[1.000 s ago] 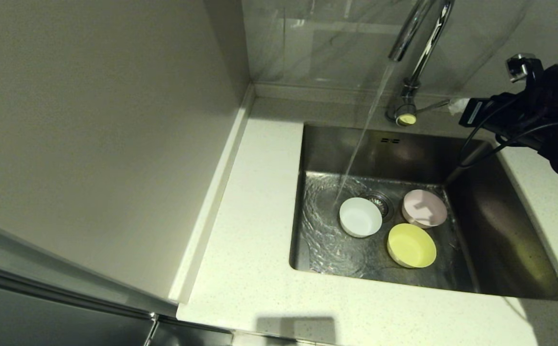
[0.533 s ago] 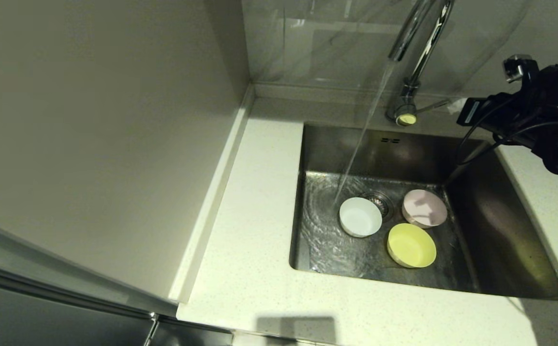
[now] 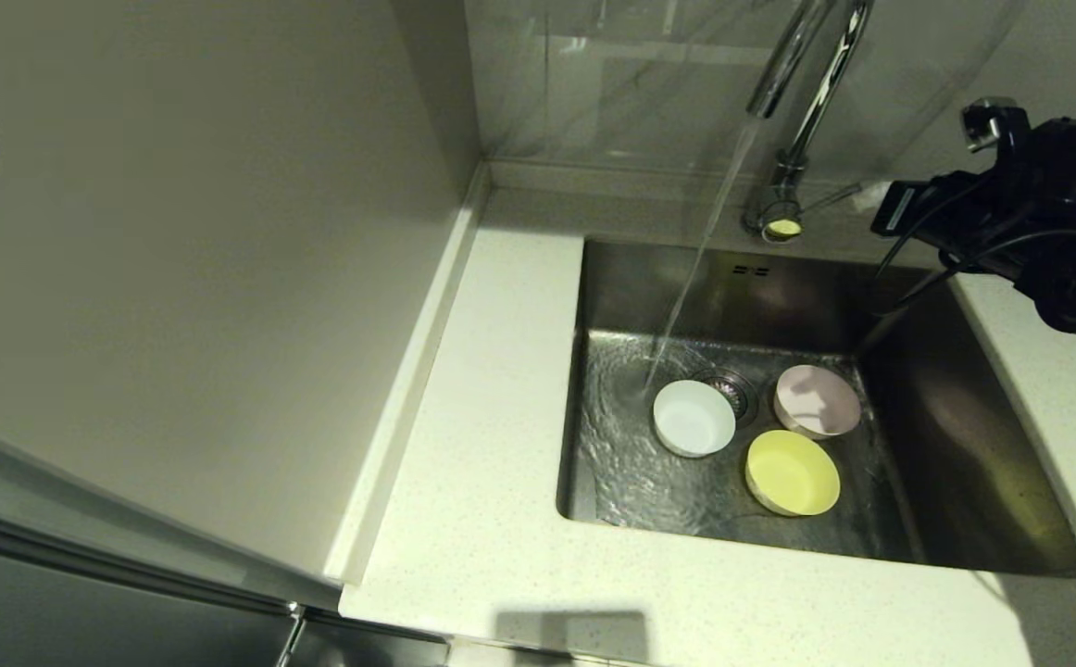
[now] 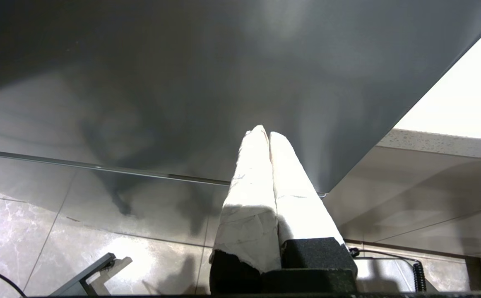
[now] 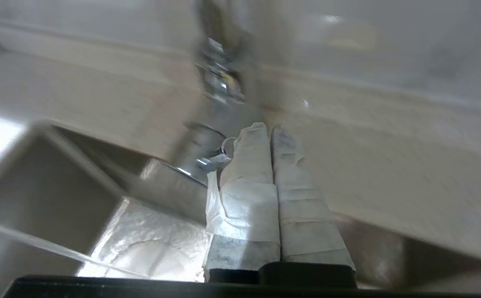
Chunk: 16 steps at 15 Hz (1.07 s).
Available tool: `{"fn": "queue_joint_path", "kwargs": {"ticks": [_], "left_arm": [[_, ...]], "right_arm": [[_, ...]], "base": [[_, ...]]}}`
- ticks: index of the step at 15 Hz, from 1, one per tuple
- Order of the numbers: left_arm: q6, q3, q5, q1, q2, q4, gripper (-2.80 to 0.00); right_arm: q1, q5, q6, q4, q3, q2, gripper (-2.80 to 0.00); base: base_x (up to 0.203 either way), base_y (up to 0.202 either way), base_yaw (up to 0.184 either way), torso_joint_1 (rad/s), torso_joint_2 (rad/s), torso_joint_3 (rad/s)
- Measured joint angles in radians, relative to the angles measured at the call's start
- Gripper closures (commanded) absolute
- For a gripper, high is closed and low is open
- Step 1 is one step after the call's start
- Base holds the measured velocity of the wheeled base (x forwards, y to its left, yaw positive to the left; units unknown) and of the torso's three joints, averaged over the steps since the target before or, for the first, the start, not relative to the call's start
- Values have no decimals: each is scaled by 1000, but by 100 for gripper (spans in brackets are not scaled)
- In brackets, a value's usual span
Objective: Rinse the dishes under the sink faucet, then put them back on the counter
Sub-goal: Turn off the faucet
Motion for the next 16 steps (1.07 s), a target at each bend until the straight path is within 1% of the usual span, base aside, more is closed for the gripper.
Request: {"fn": "queue_joint_path", "kwargs": {"ticks": [7,13,16], "left_arm": [[0,0,0,0,0,0,0],[0,0,0,0,0,0,0],[0,0,0,0,0,0,0]], "right_arm": [[63,-1,-2,-2,-33,10,0],[69,-3,0,3,-29,5,0],[64,-1,0,15,18,-13,0]], "base": [[0,0,0,0,0,0],[0,0,0,0,0,0],[0,0,0,0,0,0]]}}
